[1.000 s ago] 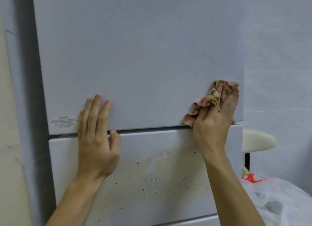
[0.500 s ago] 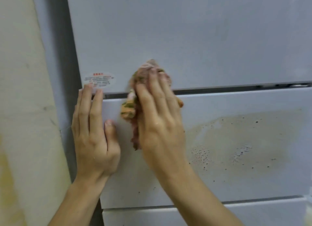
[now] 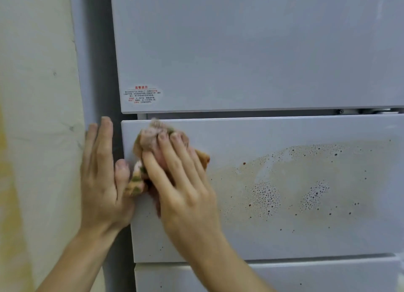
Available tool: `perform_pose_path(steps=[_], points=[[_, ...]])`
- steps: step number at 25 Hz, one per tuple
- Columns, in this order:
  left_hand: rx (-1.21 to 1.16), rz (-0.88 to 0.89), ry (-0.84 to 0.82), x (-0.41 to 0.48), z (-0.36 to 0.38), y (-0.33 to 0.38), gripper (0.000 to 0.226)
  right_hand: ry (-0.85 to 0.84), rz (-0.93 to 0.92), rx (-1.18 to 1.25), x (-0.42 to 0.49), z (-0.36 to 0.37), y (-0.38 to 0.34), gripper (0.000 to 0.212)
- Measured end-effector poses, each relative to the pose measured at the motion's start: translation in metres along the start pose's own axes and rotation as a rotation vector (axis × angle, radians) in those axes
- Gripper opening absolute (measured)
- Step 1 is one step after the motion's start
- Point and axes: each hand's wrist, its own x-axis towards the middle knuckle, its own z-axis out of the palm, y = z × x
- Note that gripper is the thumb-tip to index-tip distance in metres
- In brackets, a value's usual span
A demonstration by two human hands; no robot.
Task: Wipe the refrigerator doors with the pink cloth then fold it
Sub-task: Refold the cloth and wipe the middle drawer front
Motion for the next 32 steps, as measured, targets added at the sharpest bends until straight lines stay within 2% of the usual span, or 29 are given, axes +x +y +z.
perform_pose_path(steps=[2,4,6,9,13,16,24,27,29,32], points=[[0.161,0.032,-0.002,0.002,-0.008,-0.01,0.062,-0.046,-0.019,-0.025,-0.043,0.005,-0.009,0.039],[0.22,0.036,-0.042,-0.002,-0.012,-0.019,0.062,-0.075,-0.029,-0.059,-0.08,0.006,-0.016,0.034],[0.223,0.053,-0.076,-0.006,-0.014,-0.024,0.062,-0.089,-0.015,-0.08,-0.085,0.006,-0.018,0.042],[0.184,0.039,-0.082,-0.006,-0.014,-0.025,0.059,-0.04,0.082,-0.087,-0.033,0.009,-0.017,0.055],[0.183,0.051,-0.065,-0.005,-0.012,-0.025,0.056,0.001,0.166,-0.132,0.035,0.019,-0.022,0.052],[0.197,0.074,-0.054,-0.008,-0.011,-0.024,0.055,-0.037,0.114,-0.173,0.016,0.025,-0.023,0.054],[0.244,0.046,-0.055,-0.028,-0.014,-0.022,0.056,-0.264,-0.064,-0.221,-0.109,0.02,-0.028,0.068],[0.272,0.012,-0.09,-0.04,-0.019,-0.018,0.056,-0.302,-0.102,-0.198,-0.108,0.011,-0.02,0.068],[0.253,-0.007,-0.107,-0.044,-0.022,-0.015,0.055,-0.264,-0.077,-0.179,-0.081,0.008,-0.018,0.069],[0.2,-0.049,-0.11,-0.04,-0.028,-0.01,0.055,-0.111,0.072,-0.159,-0.032,0.014,-0.021,0.065]])
